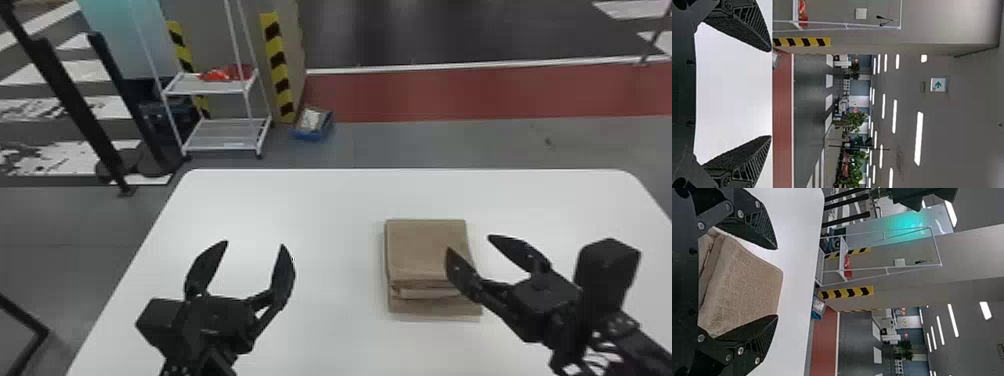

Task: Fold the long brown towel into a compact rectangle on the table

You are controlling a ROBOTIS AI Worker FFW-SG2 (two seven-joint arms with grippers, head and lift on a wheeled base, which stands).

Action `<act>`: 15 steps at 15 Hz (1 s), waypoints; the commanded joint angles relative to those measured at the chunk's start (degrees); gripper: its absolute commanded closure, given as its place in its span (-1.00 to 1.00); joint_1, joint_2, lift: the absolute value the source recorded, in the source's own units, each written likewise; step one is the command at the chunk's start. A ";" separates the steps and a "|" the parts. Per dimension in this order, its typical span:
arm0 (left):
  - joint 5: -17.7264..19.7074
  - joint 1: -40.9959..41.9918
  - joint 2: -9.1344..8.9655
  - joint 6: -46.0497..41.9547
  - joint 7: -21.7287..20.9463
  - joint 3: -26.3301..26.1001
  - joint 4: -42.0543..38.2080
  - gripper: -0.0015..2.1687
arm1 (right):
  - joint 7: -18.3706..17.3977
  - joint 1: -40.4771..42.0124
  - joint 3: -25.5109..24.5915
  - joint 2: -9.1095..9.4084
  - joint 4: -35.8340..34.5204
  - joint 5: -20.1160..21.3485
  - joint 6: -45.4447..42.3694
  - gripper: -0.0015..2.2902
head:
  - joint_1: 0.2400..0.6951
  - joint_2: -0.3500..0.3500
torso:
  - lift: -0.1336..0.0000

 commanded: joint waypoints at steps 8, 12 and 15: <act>-0.50 6.14 -2.66 4.58 2.28 2.98 -10.36 -0.93 | 2.21 15.33 -11.25 0.07 -2.84 -10.05 -20.28 -0.96 | 1.00 0.24 | 0.15; -0.93 7.02 -3.80 3.18 2.28 2.98 -9.13 -0.93 | -0.69 16.91 -9.84 0.15 -2.75 -10.05 -22.04 -0.94 | 1.00 0.15 | 0.15; -1.02 7.63 -3.71 1.42 2.02 3.07 -8.69 -0.93 | -1.39 17.35 -8.08 0.47 -3.10 -8.91 -22.57 -0.95 | 1.00 0.18 | 0.15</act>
